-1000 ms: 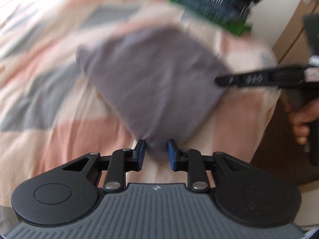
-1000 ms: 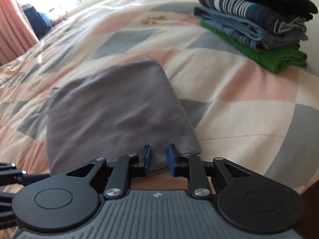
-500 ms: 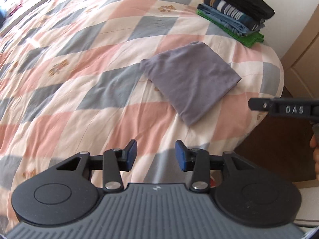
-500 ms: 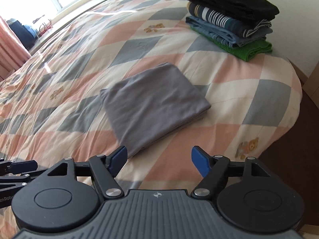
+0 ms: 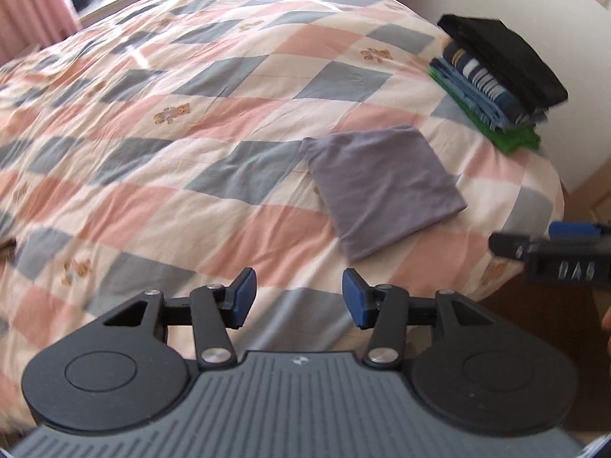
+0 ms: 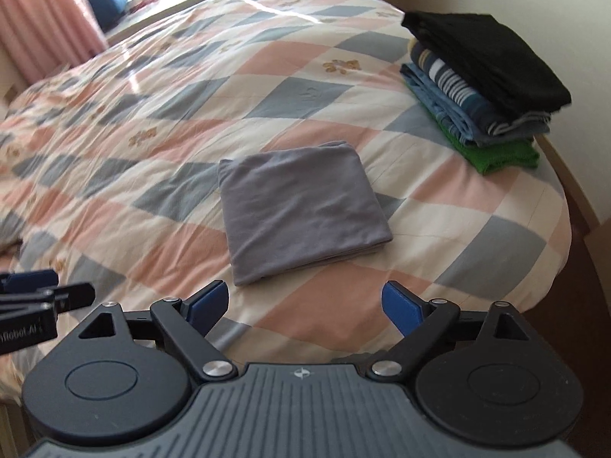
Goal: Fold clothes
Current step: 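Open both grippers and withdraw above the square folded trousers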
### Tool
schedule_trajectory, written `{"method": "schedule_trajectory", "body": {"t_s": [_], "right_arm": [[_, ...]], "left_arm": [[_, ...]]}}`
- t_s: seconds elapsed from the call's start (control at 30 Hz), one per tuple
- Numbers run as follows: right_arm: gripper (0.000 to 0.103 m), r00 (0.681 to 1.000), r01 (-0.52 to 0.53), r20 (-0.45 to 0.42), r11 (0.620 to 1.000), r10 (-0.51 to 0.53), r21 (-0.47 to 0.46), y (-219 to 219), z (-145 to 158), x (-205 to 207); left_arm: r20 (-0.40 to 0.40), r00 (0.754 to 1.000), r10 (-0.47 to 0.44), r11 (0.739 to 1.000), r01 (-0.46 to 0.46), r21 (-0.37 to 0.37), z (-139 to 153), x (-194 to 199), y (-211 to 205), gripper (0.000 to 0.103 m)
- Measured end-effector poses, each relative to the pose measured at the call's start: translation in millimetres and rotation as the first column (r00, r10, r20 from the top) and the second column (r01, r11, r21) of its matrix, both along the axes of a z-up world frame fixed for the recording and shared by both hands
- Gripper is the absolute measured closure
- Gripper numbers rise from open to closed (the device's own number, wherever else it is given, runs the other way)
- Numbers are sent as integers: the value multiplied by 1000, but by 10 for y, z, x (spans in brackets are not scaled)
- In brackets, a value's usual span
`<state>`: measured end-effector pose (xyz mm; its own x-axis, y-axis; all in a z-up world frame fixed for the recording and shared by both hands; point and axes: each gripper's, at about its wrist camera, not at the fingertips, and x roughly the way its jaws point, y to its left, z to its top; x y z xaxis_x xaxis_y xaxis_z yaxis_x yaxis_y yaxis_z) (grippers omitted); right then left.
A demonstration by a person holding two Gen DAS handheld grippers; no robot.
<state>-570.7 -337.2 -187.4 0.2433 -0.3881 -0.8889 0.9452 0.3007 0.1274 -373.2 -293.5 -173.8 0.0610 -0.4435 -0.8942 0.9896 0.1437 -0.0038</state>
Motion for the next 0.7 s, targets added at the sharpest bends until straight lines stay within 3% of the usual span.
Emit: {"method": "schedule_trajectory", "body": {"t_s": [0.23,0.5,0.7], "right_arm": [[11,987,-159,8,987,159,-5,-26,71,-371],[5,969,-245,15,969,245,5,-87,21,-584],[2,960,-278,-10,960,278,31,-127,-74,-595]], "left_arm": [[-9,990,144,989,-144,-37,162,-596,106,54],[26,970,243,970,-242,-26,195,-876,284,44],[42,958,283,959,-283,-12,132,-927,280,25]]}}
